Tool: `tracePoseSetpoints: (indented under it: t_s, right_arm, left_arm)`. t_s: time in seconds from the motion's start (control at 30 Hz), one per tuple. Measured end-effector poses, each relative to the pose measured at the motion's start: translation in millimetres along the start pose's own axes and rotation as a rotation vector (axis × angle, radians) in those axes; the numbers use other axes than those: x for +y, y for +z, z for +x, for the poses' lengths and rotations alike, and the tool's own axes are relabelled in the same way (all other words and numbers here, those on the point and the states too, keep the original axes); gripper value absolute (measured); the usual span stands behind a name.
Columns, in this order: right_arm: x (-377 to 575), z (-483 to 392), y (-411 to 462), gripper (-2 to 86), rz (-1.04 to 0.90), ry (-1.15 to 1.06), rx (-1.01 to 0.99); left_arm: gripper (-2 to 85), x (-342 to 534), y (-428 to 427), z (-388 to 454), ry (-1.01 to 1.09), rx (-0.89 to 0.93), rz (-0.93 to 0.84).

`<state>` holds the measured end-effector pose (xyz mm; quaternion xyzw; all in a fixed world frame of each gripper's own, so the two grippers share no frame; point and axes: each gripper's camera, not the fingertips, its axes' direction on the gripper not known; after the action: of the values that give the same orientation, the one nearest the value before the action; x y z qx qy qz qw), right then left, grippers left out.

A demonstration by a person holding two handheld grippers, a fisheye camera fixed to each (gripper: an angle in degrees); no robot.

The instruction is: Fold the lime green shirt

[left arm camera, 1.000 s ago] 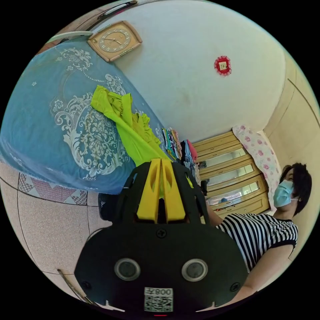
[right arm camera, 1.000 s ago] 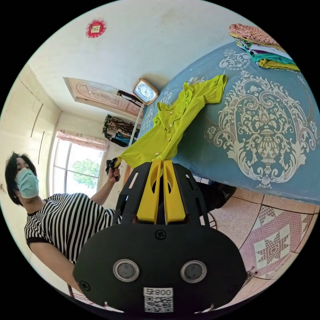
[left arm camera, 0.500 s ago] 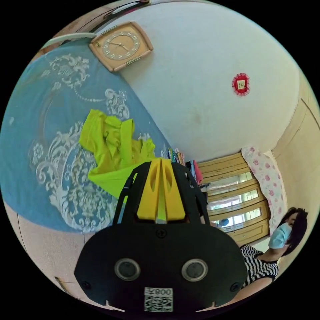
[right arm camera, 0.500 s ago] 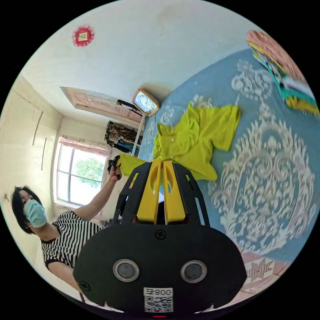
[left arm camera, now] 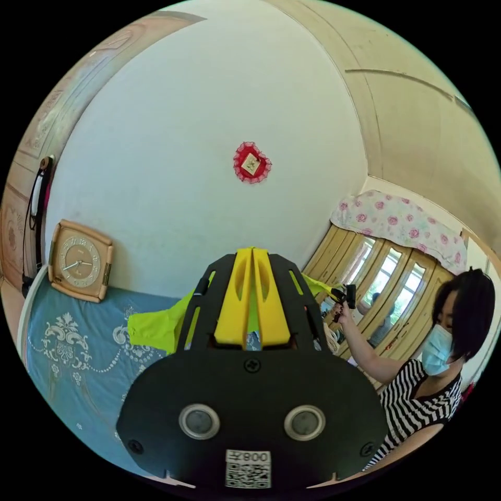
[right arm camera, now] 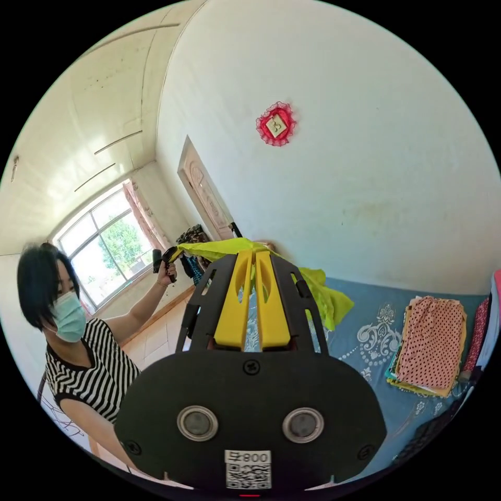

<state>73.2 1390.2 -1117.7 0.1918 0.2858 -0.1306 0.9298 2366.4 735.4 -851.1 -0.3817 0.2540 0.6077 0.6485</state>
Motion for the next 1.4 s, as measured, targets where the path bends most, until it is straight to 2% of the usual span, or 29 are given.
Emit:
tracePoseSetpoints:
  t_s: [0.2, 0.3, 0.47, 0.6, 0.67, 0.73, 0.93, 1.4]
  right_arm:
    - [120, -10, 2, 0.5, -0.104, 0.091, -0.010]
    - [205, 7, 9, 0.5, -0.166, 0.248, -0.021]
    - [360, 77, 37, 0.5, -0.297, 0.669, -0.022]
    - [417, 120, 62, 0.4, -0.403, 0.863, 0.016]
    - [428, 135, 81, 0.4, -0.522, 0.905, 0.077]
    - [426, 141, 86, 0.4, -0.544, 0.911, 0.082]
    - [398, 159, 74, 0.4, -0.543, 0.881, 0.090]
    - [379, 191, 32, 0.5, -0.522, 0.864, 0.077]
  left_arm:
    - [0.2, 111, -24, -12, -0.080, 0.024, -0.158]
    - [0.1, 194, -28, -39, -0.213, 0.009, -0.283]
    - [0.1, 336, -14, -105, -0.544, -0.060, -0.503]
    - [0.1, 408, 9, -145, -0.703, -0.126, -0.655]
    - [0.1, 419, 17, -153, -0.725, -0.158, -0.707]
    - [0.1, 416, 22, -158, -0.707, -0.164, -0.711]
    - [0.1, 399, 21, -169, -0.640, -0.219, -0.755]
    - [0.1, 390, -15, -210, -0.650, -0.247, -0.712]
